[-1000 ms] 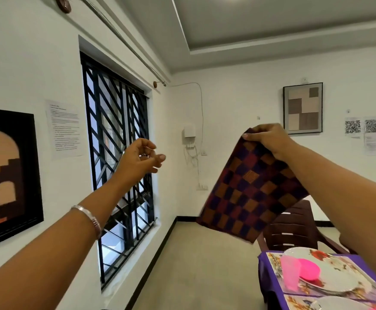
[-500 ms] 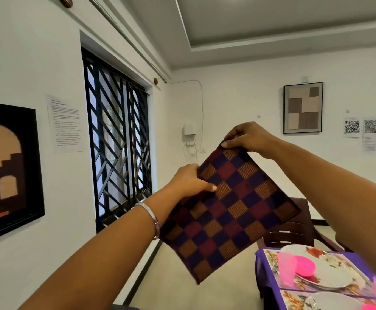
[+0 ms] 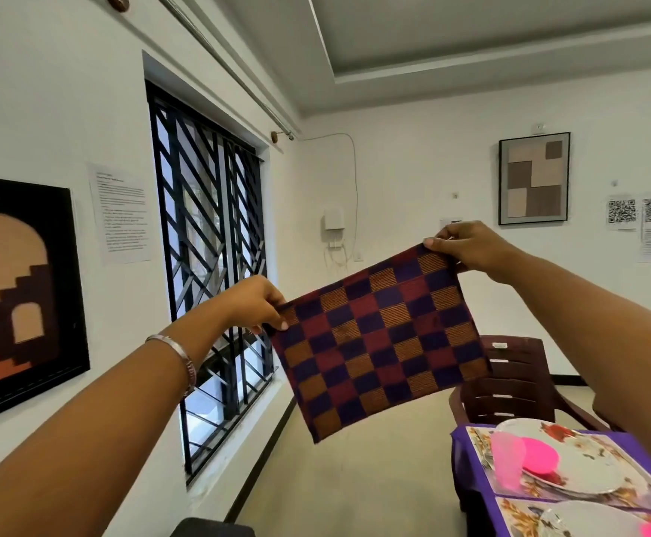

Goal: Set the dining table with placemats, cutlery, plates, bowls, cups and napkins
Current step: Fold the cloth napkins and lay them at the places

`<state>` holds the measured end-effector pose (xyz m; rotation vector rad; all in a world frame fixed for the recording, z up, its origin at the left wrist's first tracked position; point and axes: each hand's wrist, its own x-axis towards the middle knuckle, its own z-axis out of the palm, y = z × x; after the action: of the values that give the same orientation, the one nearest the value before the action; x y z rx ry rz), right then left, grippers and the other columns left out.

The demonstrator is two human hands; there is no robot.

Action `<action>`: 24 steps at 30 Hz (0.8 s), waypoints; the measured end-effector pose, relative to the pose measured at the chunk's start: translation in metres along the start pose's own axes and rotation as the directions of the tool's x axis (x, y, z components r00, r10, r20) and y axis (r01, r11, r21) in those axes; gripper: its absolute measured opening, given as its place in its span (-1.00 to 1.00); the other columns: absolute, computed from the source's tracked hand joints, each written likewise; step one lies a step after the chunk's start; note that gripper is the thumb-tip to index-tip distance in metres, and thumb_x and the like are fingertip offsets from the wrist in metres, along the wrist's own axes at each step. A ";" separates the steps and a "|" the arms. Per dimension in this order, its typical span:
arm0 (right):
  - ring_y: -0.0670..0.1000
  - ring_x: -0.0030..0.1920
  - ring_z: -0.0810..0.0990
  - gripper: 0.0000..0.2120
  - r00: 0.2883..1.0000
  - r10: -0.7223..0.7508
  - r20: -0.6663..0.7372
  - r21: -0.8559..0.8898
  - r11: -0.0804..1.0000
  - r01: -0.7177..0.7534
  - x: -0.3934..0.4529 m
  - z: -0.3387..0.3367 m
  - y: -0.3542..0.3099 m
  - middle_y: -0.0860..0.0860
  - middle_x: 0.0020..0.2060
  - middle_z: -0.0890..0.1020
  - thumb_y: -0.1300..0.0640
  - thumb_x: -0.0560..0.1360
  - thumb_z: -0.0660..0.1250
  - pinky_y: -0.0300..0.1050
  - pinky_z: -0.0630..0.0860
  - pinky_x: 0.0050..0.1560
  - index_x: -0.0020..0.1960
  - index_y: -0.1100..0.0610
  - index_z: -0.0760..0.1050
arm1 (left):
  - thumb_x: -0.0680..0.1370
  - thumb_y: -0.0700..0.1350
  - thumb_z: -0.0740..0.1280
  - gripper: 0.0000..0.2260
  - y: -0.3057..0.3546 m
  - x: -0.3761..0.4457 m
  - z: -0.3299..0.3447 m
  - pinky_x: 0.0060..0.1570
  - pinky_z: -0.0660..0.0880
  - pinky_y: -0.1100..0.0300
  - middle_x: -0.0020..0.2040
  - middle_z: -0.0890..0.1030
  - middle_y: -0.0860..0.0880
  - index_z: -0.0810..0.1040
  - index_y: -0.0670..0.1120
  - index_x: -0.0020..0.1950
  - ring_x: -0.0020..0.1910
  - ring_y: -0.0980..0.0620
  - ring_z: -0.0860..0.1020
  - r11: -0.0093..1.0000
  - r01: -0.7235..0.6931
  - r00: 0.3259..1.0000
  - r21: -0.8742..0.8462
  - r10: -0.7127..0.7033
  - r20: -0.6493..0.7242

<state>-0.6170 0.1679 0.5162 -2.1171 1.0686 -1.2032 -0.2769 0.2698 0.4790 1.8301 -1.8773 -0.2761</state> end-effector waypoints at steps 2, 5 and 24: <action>0.08 -0.08 0.62 -0.78 0.999 0.028 -0.036 0.027 0.999 -0.027 -0.001 -0.001 0.008 0.12 -0.11 0.62 -0.04 0.54 0.30 0.03 0.61 -0.03 -0.07 0.13 0.48 | 0.48 -0.23 0.43 -0.91 -0.008 -0.003 -0.005 -0.19 0.58 0.19 -0.14 0.70 -0.13 0.64 -0.17 -0.04 -0.12 -0.04 0.67 0.990 0.009 1.000 -0.139 -0.013 -0.021; 0.08 -0.10 0.60 -0.81 0.995 0.062 -0.074 0.093 0.994 -0.055 0.001 0.002 0.016 0.12 -0.11 0.60 0.02 0.59 0.25 0.01 0.60 -0.09 0.08 0.13 0.36 | 0.50 -0.26 0.40 -0.91 -0.014 -0.002 -0.008 -0.20 0.60 0.14 -0.10 0.66 -0.15 0.54 -0.15 -0.03 -0.17 -0.03 0.64 0.906 -0.080 0.979 -0.415 -0.008 -0.205; 0.11 0.30 0.36 -0.02 0.968 -0.236 0.079 -0.452 0.857 0.246 0.010 0.025 -0.011 0.10 0.37 0.12 0.23 0.36 0.51 -0.23 0.43 0.13 0.55 0.18 -0.07 | 0.43 -0.30 0.46 -0.12 0.001 0.005 -0.014 0.17 0.45 0.23 0.55 0.01 -0.02 0.03 0.06 0.57 0.31 0.03 0.32 0.923 -0.378 0.814 -0.065 0.298 -0.498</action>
<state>-0.5873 0.1667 0.5167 -2.6907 1.1978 -1.1123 -0.2710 0.2676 0.4925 1.2684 -1.7177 0.1438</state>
